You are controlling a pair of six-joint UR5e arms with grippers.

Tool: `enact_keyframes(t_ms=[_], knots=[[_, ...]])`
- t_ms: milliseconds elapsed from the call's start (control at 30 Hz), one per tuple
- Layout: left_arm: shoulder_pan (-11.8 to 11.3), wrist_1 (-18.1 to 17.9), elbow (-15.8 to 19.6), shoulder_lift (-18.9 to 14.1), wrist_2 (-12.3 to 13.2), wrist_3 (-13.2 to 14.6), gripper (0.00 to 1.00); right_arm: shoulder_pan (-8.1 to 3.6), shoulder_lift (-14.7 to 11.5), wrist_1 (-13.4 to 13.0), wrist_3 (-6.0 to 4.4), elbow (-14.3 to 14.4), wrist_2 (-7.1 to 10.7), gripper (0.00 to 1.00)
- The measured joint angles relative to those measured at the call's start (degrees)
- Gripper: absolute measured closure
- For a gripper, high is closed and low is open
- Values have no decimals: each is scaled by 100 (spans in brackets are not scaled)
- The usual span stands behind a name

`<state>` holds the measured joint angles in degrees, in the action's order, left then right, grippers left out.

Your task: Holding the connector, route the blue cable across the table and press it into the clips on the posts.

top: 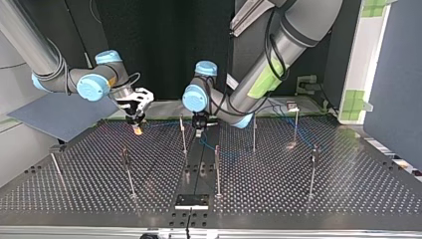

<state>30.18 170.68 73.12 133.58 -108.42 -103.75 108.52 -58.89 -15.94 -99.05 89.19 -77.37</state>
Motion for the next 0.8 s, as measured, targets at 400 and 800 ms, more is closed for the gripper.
enact_keyframes(t_ms=[400,800], knots=[[298,371,418,-499,-90,-6,0,-3,1,6,-9,-4,39,100],[842,216,803,-811,-140,-228,0,-95,-9,68,-11,-27,54,100]])
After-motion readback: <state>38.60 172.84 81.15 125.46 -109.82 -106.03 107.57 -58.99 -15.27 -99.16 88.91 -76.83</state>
